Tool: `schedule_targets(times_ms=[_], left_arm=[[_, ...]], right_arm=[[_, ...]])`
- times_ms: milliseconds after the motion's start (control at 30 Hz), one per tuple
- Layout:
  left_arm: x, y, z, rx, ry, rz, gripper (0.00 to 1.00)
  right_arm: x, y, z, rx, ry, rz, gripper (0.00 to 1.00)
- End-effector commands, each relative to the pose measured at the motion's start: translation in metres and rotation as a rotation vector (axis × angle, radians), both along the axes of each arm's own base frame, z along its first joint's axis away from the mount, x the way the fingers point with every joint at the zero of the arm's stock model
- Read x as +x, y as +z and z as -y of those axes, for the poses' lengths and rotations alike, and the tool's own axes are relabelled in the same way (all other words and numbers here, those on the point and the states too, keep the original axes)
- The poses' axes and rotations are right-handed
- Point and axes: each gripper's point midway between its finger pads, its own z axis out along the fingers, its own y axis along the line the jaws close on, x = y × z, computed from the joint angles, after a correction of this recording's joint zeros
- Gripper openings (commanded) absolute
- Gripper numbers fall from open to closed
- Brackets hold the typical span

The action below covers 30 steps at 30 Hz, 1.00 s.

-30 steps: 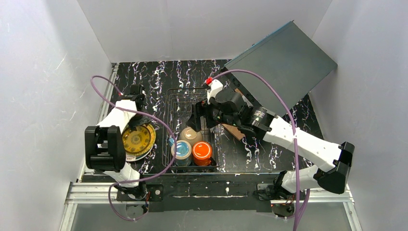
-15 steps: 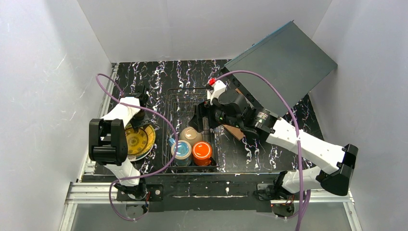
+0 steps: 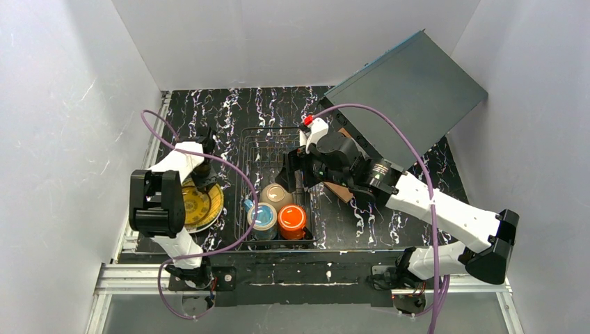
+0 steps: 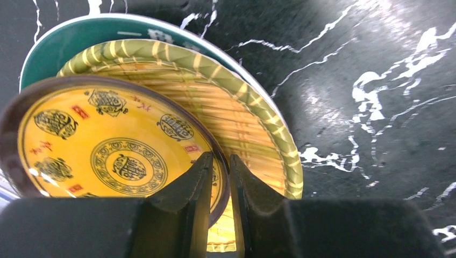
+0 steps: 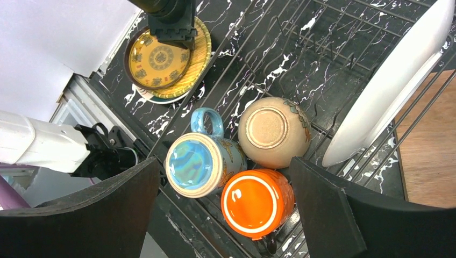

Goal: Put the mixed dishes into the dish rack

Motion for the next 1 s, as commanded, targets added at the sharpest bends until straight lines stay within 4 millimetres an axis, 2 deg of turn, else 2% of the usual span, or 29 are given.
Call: schedule_targets(times_ms=[0, 200, 400, 567, 667, 800, 967], left_arm=[[-0.028, -0.001, -0.004, 0.027, 0.015, -0.056, 0.18], [-0.037, 0.010, -0.013, 0.077, 0.004, -0.048, 0.21], [-0.028, 0.031, -0.017, 0.093, -0.036, -0.010, 0.31], [-0.027, 0.057, -0.029, 0.087, -0.036, 0.063, 0.50], [-0.038, 0.068, -0.051, 0.033, 0.069, 0.136, 0.65], [-0.061, 0.079, -0.084, -0.036, 0.275, 0.284, 0.68], [-0.087, 0.079, -0.096, -0.066, 0.469, 0.490, 0.73]], right_arm=[[0.003, 0.020, 0.003, 0.050, -0.015, 0.058, 0.98], [0.002, 0.017, 0.001, 0.051, -0.006, 0.053, 0.98], [0.002, 0.016, 0.003, 0.050, -0.007, 0.055, 0.98], [0.001, 0.013, 0.005, 0.045, -0.007, 0.054, 0.98], [-0.002, 0.013, 0.004, 0.044, 0.008, 0.049, 0.98], [-0.007, 0.016, 0.002, 0.047, 0.049, 0.046, 0.98], [-0.014, 0.020, -0.002, 0.039, 0.105, 0.049, 0.98]])
